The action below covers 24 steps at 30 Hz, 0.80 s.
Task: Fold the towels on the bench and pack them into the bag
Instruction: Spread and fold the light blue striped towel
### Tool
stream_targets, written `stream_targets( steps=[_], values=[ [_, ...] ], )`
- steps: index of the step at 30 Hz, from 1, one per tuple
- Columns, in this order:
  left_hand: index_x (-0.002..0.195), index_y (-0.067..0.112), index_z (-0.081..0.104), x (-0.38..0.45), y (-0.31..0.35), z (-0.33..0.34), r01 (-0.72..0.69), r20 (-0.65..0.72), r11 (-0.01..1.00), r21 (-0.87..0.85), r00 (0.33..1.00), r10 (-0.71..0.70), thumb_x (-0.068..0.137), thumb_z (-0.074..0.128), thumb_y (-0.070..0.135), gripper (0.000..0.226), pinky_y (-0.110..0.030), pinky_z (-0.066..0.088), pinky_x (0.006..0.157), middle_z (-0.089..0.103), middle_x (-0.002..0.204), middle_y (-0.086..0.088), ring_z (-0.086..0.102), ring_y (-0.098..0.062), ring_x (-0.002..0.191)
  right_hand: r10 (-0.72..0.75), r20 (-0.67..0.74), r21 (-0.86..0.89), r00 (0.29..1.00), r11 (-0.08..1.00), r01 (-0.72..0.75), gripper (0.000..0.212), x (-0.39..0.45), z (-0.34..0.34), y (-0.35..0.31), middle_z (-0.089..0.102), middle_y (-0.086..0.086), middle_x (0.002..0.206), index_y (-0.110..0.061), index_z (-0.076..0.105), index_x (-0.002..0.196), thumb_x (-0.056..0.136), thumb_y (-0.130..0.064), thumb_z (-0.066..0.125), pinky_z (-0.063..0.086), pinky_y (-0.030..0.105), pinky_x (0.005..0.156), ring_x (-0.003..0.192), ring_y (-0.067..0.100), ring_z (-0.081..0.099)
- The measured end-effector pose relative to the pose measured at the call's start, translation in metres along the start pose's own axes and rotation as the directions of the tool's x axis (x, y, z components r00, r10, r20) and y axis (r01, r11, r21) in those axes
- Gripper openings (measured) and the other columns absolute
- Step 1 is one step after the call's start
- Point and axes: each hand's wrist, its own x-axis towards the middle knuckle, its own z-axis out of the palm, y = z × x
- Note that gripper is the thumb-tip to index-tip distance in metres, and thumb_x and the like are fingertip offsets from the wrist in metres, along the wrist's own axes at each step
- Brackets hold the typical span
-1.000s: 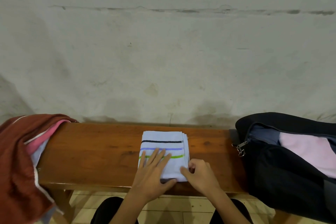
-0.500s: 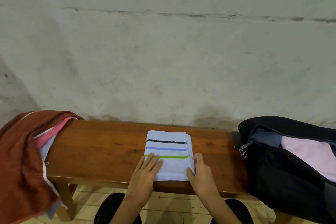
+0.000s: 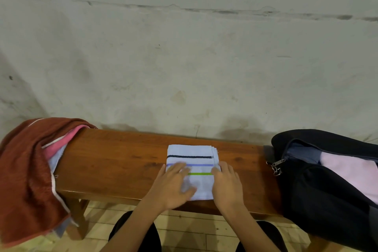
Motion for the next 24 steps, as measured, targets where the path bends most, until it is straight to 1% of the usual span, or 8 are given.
stream_targets(
  steps=[3,5,6,8,13,19,22,24],
  values=[
    [0.157,0.018,0.001,0.023,0.001,0.008,0.108,-0.075,0.994,0.026,0.992,-0.106,0.084,-0.009,0.074,0.093,-0.04,-0.01,0.119,-0.009,0.165,-0.003,-0.013,-0.016,0.151,-0.127,-0.066,0.098,0.99,0.986,0.133,0.045,0.019,0.011,-0.013,0.044,0.013,0.152,-0.009,0.059,0.136,0.091,-0.01,0.065,0.041,0.038,0.11,0.139,0.029,0.045],
    [0.155,0.014,-0.012,0.037,-0.001,0.017,0.194,-0.107,0.979,0.055,0.976,-0.187,0.097,-0.001,0.061,0.075,-0.042,-0.011,0.119,-0.018,0.163,-0.009,-0.019,-0.022,0.149,-0.188,0.055,0.095,0.981,0.979,0.182,0.061,0.028,0.015,-0.018,0.009,0.005,0.165,-0.01,0.021,0.157,0.106,-0.043,0.015,0.003,0.031,0.12,0.152,0.019,0.002],
    [0.154,0.012,-0.014,0.042,-0.002,0.022,0.225,-0.111,0.973,0.06,0.97,-0.217,0.102,0.006,0.054,0.07,-0.043,-0.011,0.12,-0.019,0.162,-0.011,-0.019,-0.024,0.149,-0.204,0.087,0.095,0.975,0.976,0.196,0.082,0.033,0.018,-0.017,-0.003,0.001,0.165,-0.013,0.004,0.158,0.092,-0.058,-0.016,-0.009,0.029,0.117,0.148,0.013,-0.014],
    [0.154,0.012,-0.015,0.047,-0.005,0.031,0.262,-0.119,0.963,0.056,0.96,-0.255,0.102,0.005,0.053,0.069,-0.044,-0.011,0.119,-0.019,0.162,-0.012,-0.021,-0.024,0.148,-0.186,0.093,0.059,0.978,0.982,0.181,0.109,0.04,0.028,-0.009,-0.013,-0.002,0.165,-0.018,-0.015,0.154,0.062,-0.067,-0.045,-0.015,0.03,0.115,0.142,0.008,-0.024],
    [0.149,0.023,-0.023,0.054,-0.013,0.051,0.234,-0.191,0.972,0.025,0.955,-0.225,0.071,-0.033,0.071,0.092,-0.042,-0.019,0.113,-0.024,0.159,-0.007,-0.027,-0.021,0.143,-0.11,0.108,0.114,0.988,0.989,0.098,0.094,0.041,0.044,0.004,-0.023,-0.006,0.162,-0.023,-0.025,0.149,0.07,-0.073,-0.031,-0.018,0.03,0.115,0.147,0.008,-0.025],
    [0.151,0.029,-0.015,0.056,-0.023,0.053,0.131,-0.185,0.991,-0.023,0.974,-0.133,0.073,-0.029,0.076,0.092,-0.043,-0.015,0.116,-0.022,0.159,-0.003,-0.02,-0.023,0.148,-0.062,0.124,0.161,0.99,0.986,0.042,0.103,0.039,0.042,0.0,-0.029,-0.003,0.159,-0.021,-0.026,0.148,0.063,-0.078,-0.034,-0.014,0.033,0.12,0.147,0.011,-0.026],
    [0.149,0.024,-0.023,0.055,-0.021,0.046,0.159,-0.14,0.987,-0.003,0.978,-0.157,0.068,-0.032,0.076,0.096,-0.042,-0.014,0.119,-0.03,0.156,-0.003,-0.025,-0.022,0.147,0.019,0.135,0.184,0.991,0.982,-0.044,0.098,0.035,0.033,-0.005,-0.024,-0.001,0.162,-0.018,-0.013,0.156,0.077,-0.075,-0.011,0.0,0.03,0.123,0.149,0.012,-0.022],
    [0.153,0.02,-0.018,0.05,-0.016,0.039,0.207,-0.107,0.976,-0.071,0.971,-0.214,0.085,-0.01,0.073,0.087,-0.038,-0.012,0.119,-0.027,0.159,-0.004,-0.024,-0.02,0.147,0.138,0.12,0.272,0.983,0.948,-0.166,0.086,0.031,0.029,-0.005,-0.007,0.0,0.167,-0.017,0.003,0.159,0.093,-0.069,0.023,0.025,0.03,0.119,0.153,0.014,-0.003]
  ],
)
